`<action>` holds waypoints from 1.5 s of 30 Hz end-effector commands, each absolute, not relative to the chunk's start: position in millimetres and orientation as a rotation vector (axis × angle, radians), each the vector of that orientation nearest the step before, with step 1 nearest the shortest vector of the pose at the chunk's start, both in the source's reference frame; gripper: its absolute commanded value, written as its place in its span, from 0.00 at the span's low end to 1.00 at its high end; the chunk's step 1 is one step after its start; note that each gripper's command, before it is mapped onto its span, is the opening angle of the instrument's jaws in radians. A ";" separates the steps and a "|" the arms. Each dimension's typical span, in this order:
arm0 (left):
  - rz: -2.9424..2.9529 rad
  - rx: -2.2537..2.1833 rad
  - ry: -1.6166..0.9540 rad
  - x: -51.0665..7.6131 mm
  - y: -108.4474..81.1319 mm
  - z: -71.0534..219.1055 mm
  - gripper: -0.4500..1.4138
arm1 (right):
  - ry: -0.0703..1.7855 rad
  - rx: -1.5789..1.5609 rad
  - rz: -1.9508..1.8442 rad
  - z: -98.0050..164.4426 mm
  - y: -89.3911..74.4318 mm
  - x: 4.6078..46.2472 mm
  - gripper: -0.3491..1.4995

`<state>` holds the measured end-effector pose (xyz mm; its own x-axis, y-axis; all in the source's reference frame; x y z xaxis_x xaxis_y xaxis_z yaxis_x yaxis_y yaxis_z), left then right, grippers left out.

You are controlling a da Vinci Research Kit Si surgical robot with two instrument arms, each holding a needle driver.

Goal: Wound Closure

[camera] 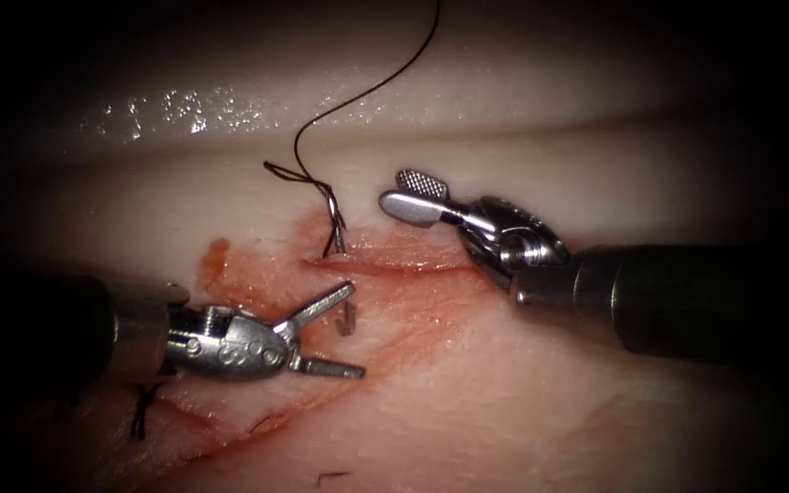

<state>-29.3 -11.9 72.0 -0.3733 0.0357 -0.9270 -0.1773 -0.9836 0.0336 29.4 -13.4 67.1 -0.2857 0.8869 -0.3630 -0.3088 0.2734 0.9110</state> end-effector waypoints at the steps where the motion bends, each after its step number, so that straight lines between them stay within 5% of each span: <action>1: 2.466 -1.672 0.191 -29.9 -12.1 72.7 0.48 | 1.387 0.590 1.305 67.4 -13.4 30.2 0.43; 6: 2.338 -1.668 0.203 -30.4 -12.1 72.7 0.00 | 1.382 0.586 1.310 67.3 -13.4 30.1 0.37; 12: 2.218 -1.632 0.153 -30.8 -12.6 72.3 0.00 | 1.384 0.584 1.314 67.1 -13.3 29.2 0.16; 14: 2.166 -1.630 0.078 -30.9 -12.9 72.0 0.00 | 1.383 0.588 1.314 66.9 -13.3 29.0 0.19; 18: 2.023 -1.663 -0.159 -31.3 -13.5 70.5 0.00 | 1.394 0.552 1.229 66.1 -13.3 28.9 0.00; 37: 1.644 -1.634 -0.825 -30.4 -13.7 60.3 0.00 | 1.345 0.322 0.645 63.9 -14.4 28.9 0.00; 38: 1.632 -1.630 -0.850 -30.2 -13.6 59.6 0.00 | 1.347 0.317 0.634 63.7 -14.6 29.0 0.06; 41: 1.585 -1.663 -0.891 -29.4 -13.3 57.2 0.00 | 1.352 0.332 0.547 62.3 -16.4 30.0 0.51; 45: 1.595 -1.705 -0.881 -28.6 -13.0 55.4 0.00 | 1.362 0.355 0.415 60.9 -18.3 31.2 0.52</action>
